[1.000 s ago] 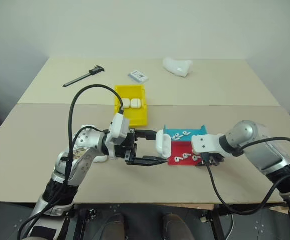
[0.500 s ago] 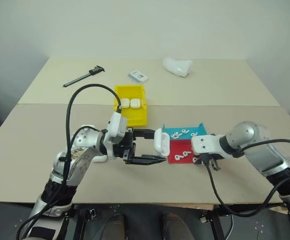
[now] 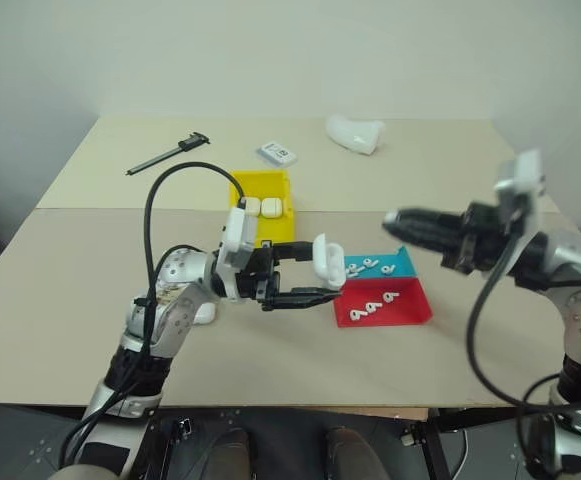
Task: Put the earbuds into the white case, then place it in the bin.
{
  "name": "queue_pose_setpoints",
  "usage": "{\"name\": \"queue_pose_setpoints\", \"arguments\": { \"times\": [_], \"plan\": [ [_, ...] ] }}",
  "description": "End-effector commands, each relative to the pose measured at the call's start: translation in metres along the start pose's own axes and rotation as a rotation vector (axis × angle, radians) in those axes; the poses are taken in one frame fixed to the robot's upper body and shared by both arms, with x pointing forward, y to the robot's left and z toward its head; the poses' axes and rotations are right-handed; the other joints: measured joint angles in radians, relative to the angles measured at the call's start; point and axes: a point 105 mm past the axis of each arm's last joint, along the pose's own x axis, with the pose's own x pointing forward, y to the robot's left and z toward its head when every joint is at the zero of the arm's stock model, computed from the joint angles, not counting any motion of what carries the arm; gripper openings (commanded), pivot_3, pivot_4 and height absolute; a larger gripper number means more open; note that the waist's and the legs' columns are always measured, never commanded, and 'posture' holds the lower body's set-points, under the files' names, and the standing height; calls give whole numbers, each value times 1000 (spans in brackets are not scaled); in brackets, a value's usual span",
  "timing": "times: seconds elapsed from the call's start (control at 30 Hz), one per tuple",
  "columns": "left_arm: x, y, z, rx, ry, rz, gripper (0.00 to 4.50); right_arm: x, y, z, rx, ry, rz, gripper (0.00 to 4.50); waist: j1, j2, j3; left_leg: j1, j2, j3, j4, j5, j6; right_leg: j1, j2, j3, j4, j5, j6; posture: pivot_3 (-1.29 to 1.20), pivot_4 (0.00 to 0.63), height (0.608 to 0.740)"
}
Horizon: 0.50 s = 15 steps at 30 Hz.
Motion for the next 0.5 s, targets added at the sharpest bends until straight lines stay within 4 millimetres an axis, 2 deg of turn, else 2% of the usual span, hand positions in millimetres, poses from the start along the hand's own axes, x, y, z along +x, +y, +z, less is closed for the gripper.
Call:
{"name": "queue_pose_setpoints", "arguments": {
  "times": [0.03, 0.23, 0.5],
  "plan": [
    [5, 4, 8, 29, -20, -29, 2782, 6, 25, 15, 18, -72, 61, 596, -1, 0, 0, 0, 0, 0, 0, 0, 0, 0, 0, 0, 0, 0, 0, 0, 150, 740],
    [8, 11, 10, 32, -24, -41, 2782, 22, 41, 7, 40, -50, 90, 596, -2, 0, 0, -1, 0, 0, 0, 0, 0, -1, 0, 0, 0, 0, 0, 0, 150, 740],
    [12, 9, 15, 50, -43, -60, 2782, 30, 35, -12, 19, 7, 51, 596, -3, 0, 0, -3, 0, 0, 0, 0, 0, -2, 0, 0, -1, 0, 0, 0, 150, 740]
  ]
}}
